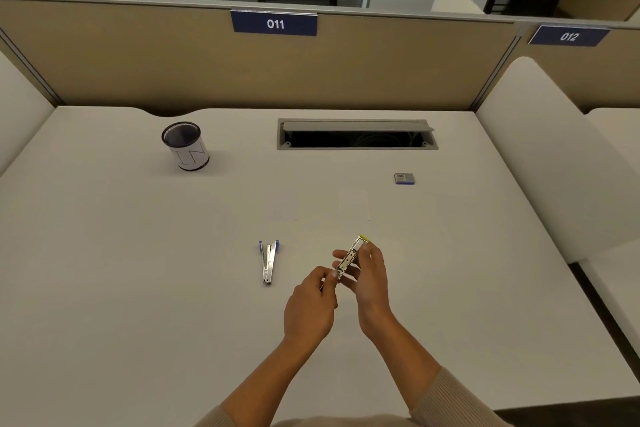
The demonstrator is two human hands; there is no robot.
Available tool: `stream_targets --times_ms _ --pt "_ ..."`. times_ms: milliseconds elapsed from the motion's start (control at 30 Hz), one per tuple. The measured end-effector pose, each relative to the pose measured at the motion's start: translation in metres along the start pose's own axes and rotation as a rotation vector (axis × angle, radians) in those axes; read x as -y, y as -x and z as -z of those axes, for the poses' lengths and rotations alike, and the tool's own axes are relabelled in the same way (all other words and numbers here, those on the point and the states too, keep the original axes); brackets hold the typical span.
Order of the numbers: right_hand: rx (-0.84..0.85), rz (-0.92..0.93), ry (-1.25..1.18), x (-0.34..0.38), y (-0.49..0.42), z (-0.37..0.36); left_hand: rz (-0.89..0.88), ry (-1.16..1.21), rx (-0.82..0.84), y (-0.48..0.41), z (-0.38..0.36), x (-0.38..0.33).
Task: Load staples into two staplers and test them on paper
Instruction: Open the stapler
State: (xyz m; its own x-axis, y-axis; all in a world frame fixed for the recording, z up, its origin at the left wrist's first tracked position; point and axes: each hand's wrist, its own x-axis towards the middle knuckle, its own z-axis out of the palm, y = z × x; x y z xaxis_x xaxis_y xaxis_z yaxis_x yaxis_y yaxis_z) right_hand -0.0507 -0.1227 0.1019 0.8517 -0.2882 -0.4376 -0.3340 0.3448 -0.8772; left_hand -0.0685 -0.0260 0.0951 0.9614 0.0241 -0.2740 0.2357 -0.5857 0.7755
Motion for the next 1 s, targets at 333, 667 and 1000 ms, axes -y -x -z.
stream_targets --times_ms 333,667,1000 --pt "0.066 0.190 0.240 0.012 -0.003 0.013 0.143 0.180 0.149 -0.009 0.008 -0.002" --pt "0.400 0.373 0.505 0.014 0.010 0.021 0.486 0.729 0.399 -0.022 0.028 -0.010" --pt "0.358 0.492 0.613 0.010 0.006 0.026 0.487 0.947 0.462 -0.024 0.032 -0.009"
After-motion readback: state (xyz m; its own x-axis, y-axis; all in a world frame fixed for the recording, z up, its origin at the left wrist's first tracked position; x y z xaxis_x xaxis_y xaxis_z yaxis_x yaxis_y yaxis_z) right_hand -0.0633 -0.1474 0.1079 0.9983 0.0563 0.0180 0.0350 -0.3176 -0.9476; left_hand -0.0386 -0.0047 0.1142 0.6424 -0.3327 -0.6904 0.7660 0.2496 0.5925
